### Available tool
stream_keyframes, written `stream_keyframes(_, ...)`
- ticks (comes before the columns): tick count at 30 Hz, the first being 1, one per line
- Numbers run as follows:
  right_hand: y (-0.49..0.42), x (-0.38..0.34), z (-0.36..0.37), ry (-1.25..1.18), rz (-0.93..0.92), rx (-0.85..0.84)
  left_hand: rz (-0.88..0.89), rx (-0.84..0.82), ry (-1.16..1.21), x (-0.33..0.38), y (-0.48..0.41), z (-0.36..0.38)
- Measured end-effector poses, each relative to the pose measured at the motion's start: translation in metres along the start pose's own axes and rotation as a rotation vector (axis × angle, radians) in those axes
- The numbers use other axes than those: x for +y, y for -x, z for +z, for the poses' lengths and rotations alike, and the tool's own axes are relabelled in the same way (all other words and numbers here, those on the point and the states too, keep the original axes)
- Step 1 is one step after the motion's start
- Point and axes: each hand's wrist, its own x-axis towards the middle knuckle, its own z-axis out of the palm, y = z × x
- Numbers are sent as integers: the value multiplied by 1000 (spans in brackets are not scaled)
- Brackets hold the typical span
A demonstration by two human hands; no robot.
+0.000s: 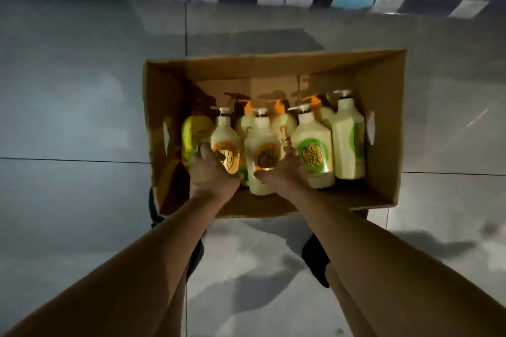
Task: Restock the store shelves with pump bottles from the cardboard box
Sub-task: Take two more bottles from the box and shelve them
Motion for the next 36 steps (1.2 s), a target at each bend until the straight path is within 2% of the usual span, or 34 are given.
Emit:
stream_keyframes(4,-35,7,31,-138,50,45,-146,73,49,-7,-30,35)
stream_keyframes(11,-44,3,51,-103,54,179,-157,119,-11,-6,-50,57)
stream_keyframes(16,-47,2,52,-107,28,195,-174,131,144,-10,-57,58)
stream_keyframes(20,-25,-1,34,-131,34,201,-175,131,160,-10,-37,34)
stream_keyframes(27,112,-50,-48,-249,-67,387,1,223,403,15,71,-77)
stream_keyframes(33,285,-130,-135,-392,-174,569,157,256,583,55,187,-232)
stream_keyframes(36,392,-166,-173,-515,-260,664,237,336,642,66,257,-319)
